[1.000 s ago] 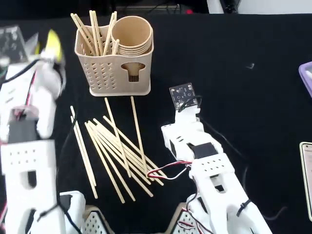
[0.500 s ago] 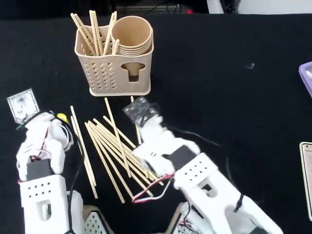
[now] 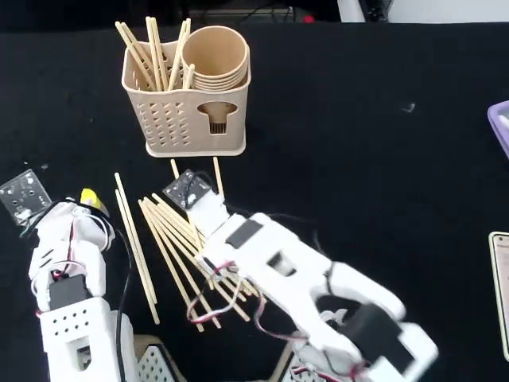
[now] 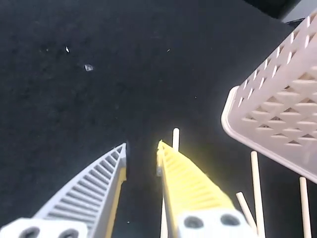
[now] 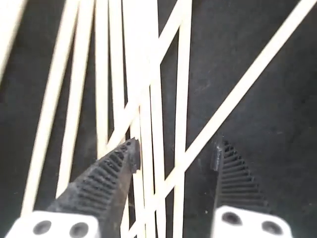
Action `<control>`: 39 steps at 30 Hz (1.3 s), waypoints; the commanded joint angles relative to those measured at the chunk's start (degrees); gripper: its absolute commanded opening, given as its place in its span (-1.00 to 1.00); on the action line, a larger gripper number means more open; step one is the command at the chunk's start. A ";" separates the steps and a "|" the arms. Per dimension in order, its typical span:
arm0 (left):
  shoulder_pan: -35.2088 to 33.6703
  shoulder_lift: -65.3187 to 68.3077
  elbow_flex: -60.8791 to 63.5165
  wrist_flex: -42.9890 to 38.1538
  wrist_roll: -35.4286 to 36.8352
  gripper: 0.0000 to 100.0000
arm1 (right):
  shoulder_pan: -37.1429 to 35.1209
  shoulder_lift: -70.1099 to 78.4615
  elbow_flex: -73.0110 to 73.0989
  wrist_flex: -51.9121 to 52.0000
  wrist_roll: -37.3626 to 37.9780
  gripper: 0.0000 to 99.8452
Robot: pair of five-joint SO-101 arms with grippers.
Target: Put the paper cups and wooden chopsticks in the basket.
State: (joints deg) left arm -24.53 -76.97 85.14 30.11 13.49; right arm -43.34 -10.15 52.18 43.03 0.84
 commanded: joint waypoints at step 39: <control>-0.13 -1.05 1.10 -1.49 0.35 -0.77 | 29.36 0.40 -5.85 13.54 39.03 -0.71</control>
State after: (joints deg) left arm -24.44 -77.32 86.73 29.76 13.49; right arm -14.15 -9.80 46.81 57.27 41.36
